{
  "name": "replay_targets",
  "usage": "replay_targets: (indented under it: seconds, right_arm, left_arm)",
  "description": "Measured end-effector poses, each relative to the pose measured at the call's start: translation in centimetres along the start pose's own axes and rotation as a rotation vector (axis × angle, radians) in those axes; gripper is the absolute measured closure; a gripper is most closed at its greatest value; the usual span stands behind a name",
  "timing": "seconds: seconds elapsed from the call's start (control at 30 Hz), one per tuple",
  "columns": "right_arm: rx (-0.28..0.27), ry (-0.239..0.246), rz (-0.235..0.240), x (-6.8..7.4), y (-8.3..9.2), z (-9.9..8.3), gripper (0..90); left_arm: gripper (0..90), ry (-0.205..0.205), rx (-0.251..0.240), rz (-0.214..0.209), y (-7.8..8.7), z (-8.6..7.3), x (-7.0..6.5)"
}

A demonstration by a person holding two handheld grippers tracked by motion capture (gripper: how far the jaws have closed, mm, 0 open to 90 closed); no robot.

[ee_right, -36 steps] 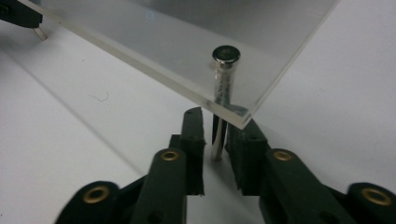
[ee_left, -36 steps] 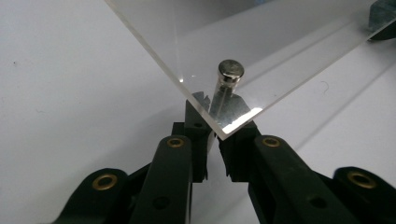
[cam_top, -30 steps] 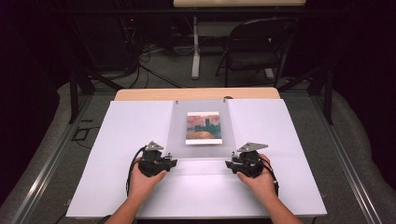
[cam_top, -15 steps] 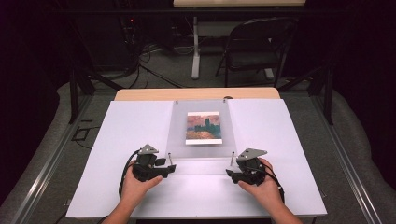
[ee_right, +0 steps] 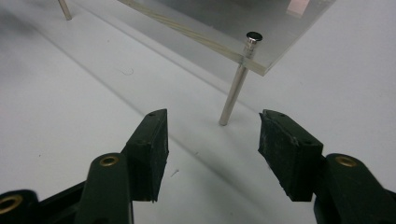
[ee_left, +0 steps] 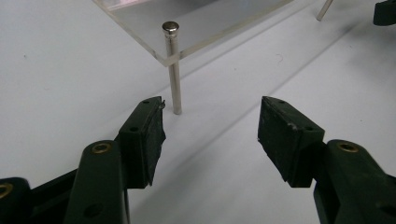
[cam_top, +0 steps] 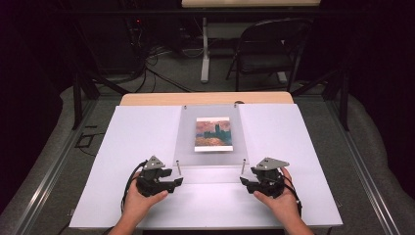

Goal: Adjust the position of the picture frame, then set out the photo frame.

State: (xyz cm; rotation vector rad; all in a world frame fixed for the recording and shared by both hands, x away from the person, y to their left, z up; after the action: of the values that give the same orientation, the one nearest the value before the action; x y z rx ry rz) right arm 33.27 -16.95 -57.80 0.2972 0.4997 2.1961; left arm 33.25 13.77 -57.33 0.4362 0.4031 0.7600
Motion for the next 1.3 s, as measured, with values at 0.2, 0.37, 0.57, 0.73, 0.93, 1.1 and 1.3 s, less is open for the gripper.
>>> replay_targets:
  seconds: [0.2,0.37,0.57,0.73,0.93,1.1,1.3]
  right_arm:
    - [0.006,-0.005,0.002,-0.1,0.1,0.0,41.9]
    - [0.011,-0.006,0.010,-0.2,0.3,0.0,41.1]
    - [0.021,-0.002,0.009,-0.4,1.0,0.6,40.6]
    - [0.028,-0.001,-0.007,-0.8,1.6,1.2,41.2]
    - [0.038,-0.016,-0.026,-1.4,2.0,1.5,45.1]
    - [0.044,-0.028,-0.021,-1.9,2.2,2.0,45.4]
    - [0.042,-0.026,-0.029,-2.6,2.1,3.2,44.0]
  left_arm:
    - [41.6,0.026,-0.005,-0.010,0.2,-0.1,0.1]
    - [43.4,0.029,0.015,-0.016,0.5,-0.1,-0.1]
    - [46.9,0.010,0.024,0.024,1.5,0.5,-0.1]
    - [47.4,0.000,-0.007,0.052,2.4,2.0,0.1]
    - [47.1,0.015,-0.026,0.078,2.8,3.3,0.6]
    - [42.2,0.007,-0.039,0.095,2.8,4.4,1.0]
    - [38.2,0.031,-0.068,0.118,2.3,6.0,1.9]
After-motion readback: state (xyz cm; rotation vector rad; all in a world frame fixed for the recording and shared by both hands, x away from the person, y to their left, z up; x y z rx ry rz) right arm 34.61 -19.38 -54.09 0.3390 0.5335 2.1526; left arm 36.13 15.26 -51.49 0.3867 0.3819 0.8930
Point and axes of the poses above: each handheld gripper's, and its own axes: y roughly backward along the jaws, z roughly out of its top, x roughly to its left, the point moved 6 cm from there along -y, roughly forward along the jaws, and after that the axes turned 13 degrees about -x, right-handed, at the moved point
